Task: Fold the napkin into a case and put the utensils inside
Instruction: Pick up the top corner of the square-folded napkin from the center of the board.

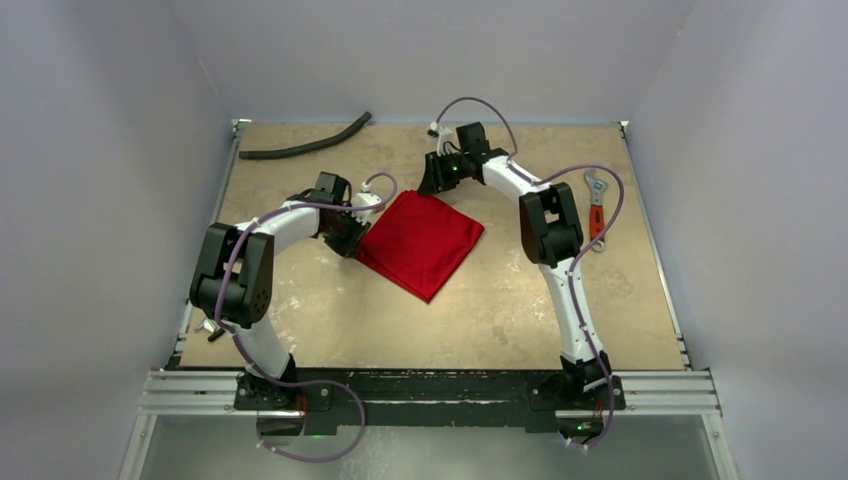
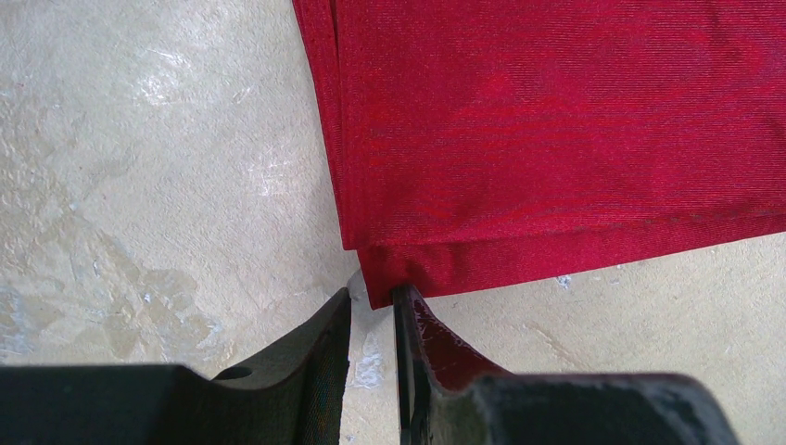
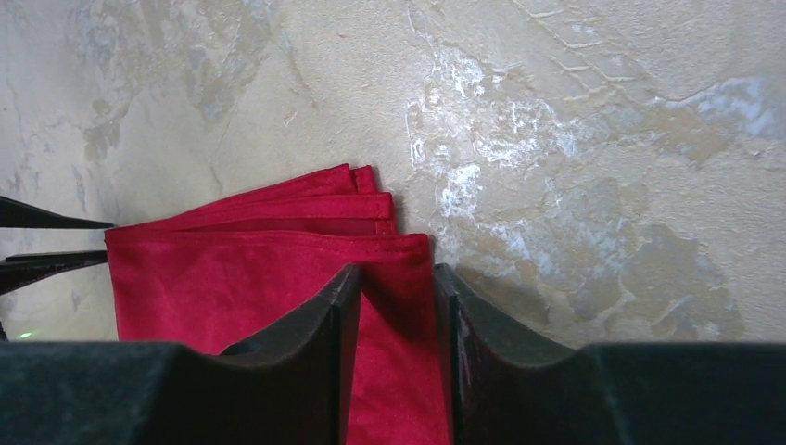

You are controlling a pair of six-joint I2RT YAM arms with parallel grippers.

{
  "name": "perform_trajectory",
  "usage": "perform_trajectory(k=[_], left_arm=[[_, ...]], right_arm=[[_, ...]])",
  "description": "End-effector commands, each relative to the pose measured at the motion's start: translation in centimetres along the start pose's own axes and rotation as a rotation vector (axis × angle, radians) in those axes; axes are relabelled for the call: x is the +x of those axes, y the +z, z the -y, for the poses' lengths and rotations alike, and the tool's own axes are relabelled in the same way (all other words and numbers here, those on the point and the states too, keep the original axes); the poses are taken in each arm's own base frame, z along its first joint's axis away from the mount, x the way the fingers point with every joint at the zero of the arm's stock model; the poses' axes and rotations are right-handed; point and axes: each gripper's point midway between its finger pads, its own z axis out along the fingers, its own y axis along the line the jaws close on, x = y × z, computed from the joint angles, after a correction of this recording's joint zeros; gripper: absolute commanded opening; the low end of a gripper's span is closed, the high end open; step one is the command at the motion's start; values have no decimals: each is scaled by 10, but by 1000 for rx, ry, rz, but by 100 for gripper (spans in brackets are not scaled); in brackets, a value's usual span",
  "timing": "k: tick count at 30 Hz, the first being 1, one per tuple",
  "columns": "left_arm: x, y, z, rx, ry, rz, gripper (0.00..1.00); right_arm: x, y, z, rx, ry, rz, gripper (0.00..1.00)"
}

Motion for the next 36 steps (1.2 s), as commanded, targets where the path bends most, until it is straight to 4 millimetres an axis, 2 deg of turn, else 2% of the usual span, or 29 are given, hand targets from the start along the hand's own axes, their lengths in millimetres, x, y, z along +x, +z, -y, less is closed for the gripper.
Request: perform_trajectory(k=[1,7,11,15,21,36], left_arm=[[-17,-15,-6,-29,21,59,22],[-18,-15,-6,-30,20,62,22],[-18,-16,-6,-28,18,61,22],[-19,-16,-6,-26,19,61,22],[-21,-17,-5,-19,18,61,22],[-22,-17,-7,-23,19,58,22]], right_arm=[[4,4,-7,-34,10,-7,36],[-8,-1,-11,-30,-2,37,28],[-23,-10,-19,-31,-25,84,26],[-35,-16,-17,12,-42,119,25],[-33,-21,-13,55,-47,111,36],[-30,-18,-9,63,-37,116,31]])
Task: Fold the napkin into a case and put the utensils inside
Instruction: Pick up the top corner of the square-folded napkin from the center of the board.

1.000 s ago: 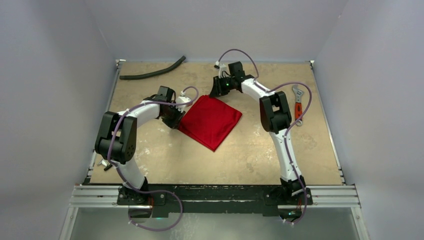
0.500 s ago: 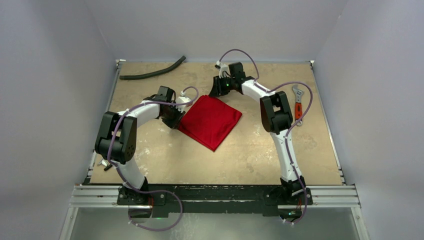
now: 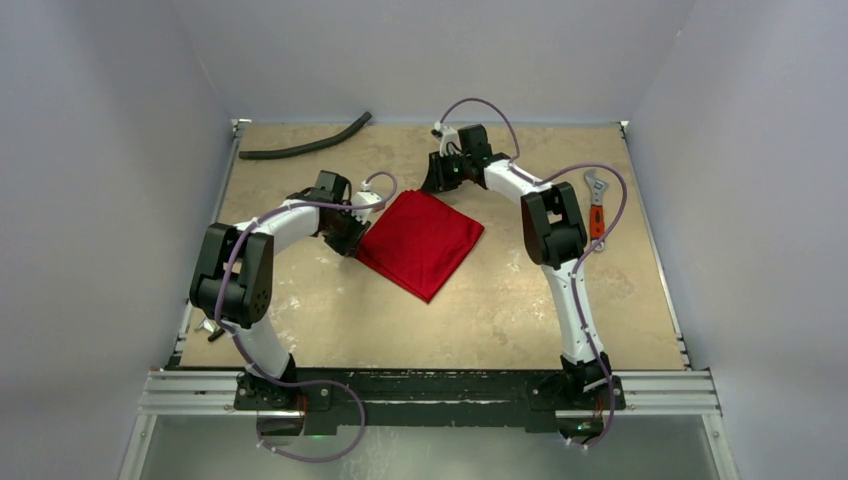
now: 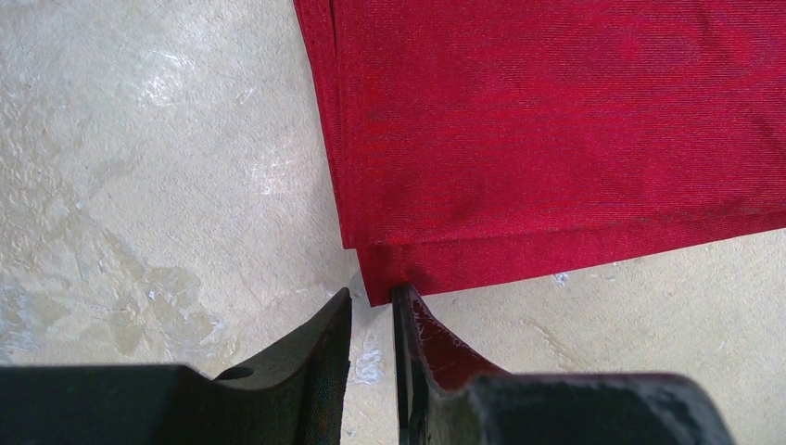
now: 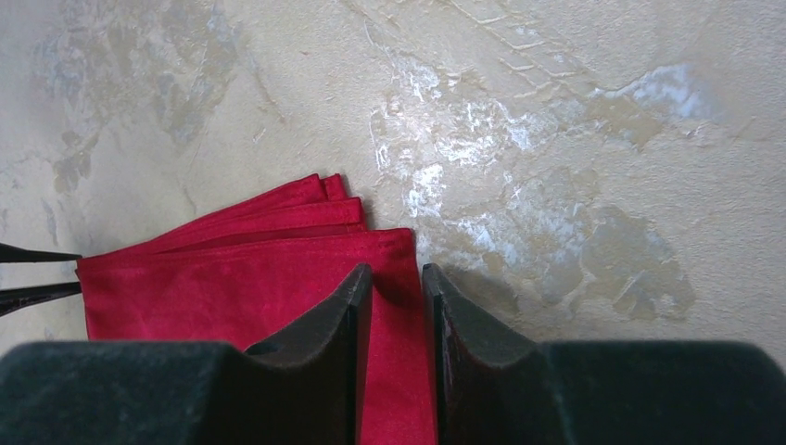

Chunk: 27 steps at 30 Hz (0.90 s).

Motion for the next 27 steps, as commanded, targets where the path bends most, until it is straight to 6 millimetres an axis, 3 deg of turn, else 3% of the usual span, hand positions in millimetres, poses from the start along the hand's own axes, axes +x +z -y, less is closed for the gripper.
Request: perform_trajectory(k=[1,8,12,21,27], left_arm=[[-21,-15,-7,-25,21,62,22],[-21,-15,-7,-29,25,63,22],[-21,-15,-8,-29,22,62,21],[-20,-16,-8,-31,21,62,21],[-22,-17,-9,-34,22,65,21]], right_arm=[[-25,-16,-18,-12,-43,55,30],[-18,-15,-20,-11,-36,41,20],[-27,-22,-25,-3,-59,73,0],[-47,-37,-40,9,-93,125,0],[-48,-44,-48,21,-118,121,0]])
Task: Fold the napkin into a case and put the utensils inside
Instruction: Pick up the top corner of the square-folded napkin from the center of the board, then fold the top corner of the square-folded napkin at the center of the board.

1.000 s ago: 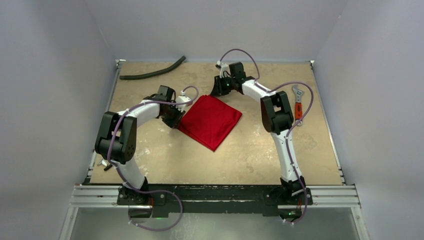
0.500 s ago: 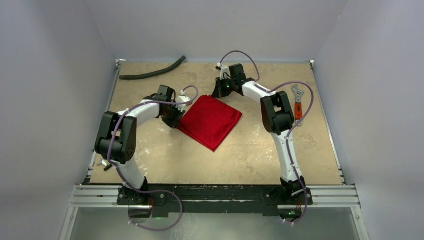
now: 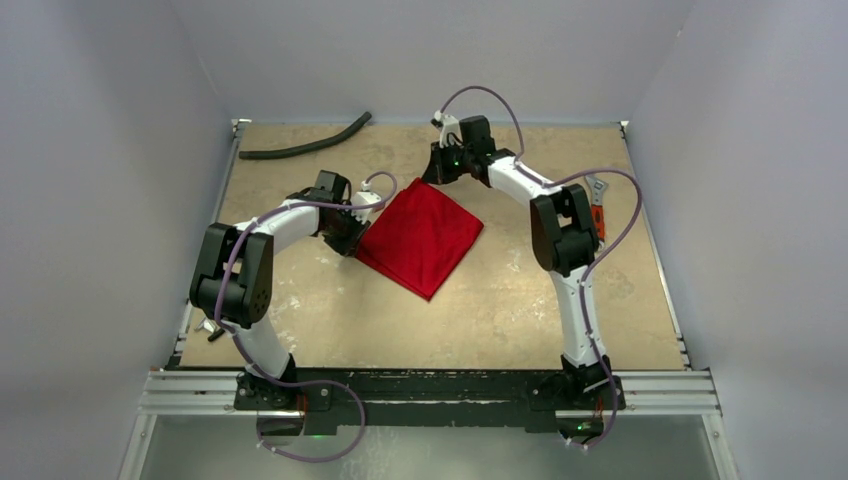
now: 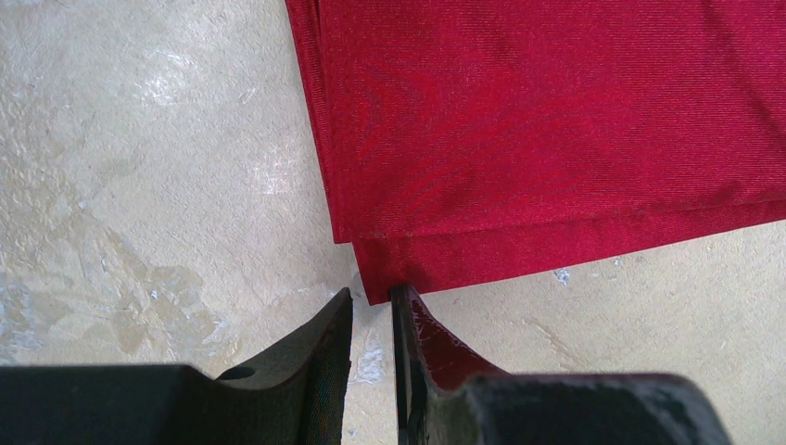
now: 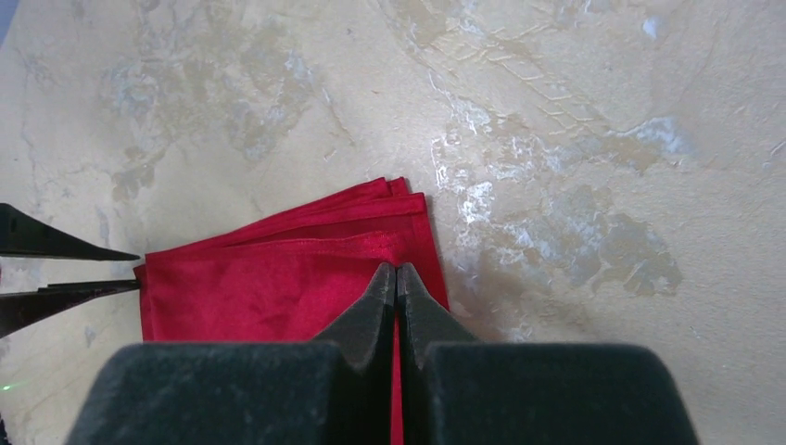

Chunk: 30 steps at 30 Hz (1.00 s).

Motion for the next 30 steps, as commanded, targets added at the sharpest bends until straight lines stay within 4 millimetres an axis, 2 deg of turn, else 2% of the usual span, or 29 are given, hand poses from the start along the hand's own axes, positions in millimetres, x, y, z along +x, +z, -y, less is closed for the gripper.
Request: perform_trajectory(k=[1,7,16,23,30], left_arm=[[-21,-17,-9,-32,19,63,21],[-24,-20,-9,-34,15,71,21],[-33,-33,-8,-32,15,89,21],[-36,-39,-7,-32,14,98,21],[-38,-40,-7,-32,13,100,22]], right_arm=[[-22,-17,-19,15,-70,47,0],[-6,-30,-37,43,-106,23,0],[27,-64,-83,36,-134,63,0],[77,-72,-110,11,-119,3,0],[127,-76,-115,10,-92,-91,0]])
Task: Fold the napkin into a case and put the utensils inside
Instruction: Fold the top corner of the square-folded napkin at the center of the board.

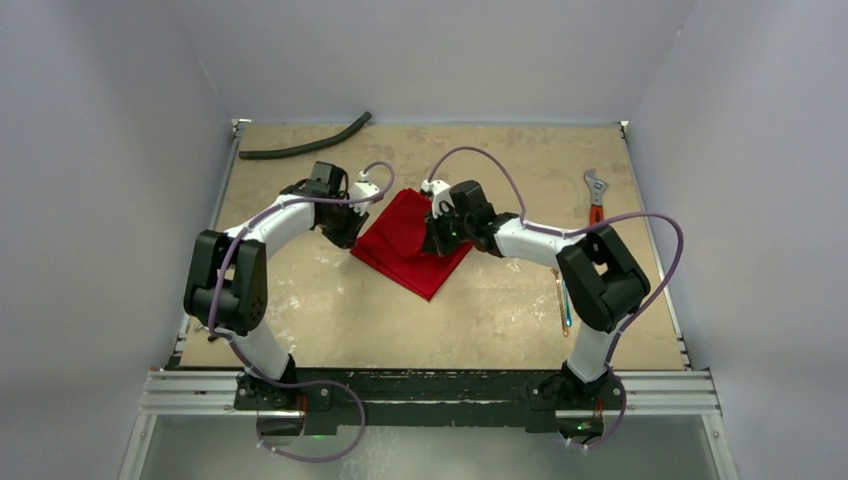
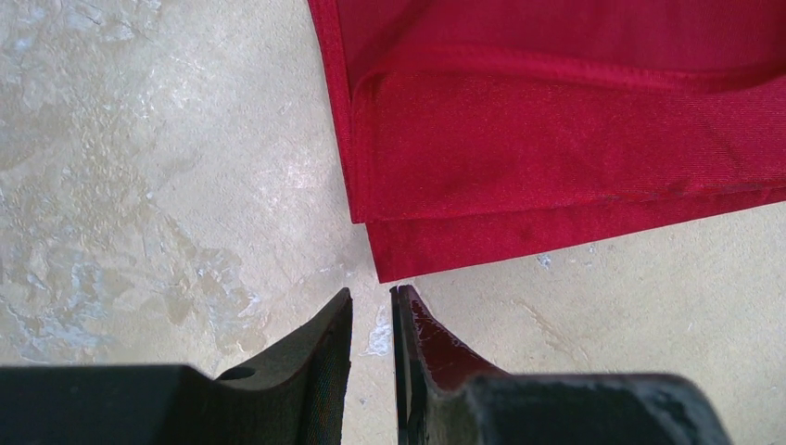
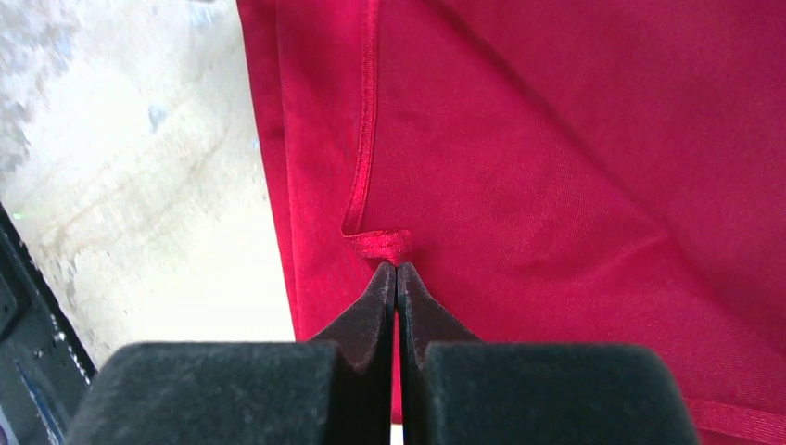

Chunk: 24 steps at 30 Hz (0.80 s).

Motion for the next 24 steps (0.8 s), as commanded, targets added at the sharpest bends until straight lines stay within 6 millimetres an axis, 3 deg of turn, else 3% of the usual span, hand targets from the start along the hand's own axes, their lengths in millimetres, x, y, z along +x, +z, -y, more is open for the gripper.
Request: perform_trajectory(k=[1,10,24], left_arm=[[-22,-17,-6,-17,5,66,21],[-35,-16,1,42,-25,90,22],[-47,3,12,76,-14,77,22]], right_arm=[[8,-9,-6,10,3,5,0],[31,-22,-17,-4,36,-22,0],[56,-34,-21,-1,75,-71,0]])
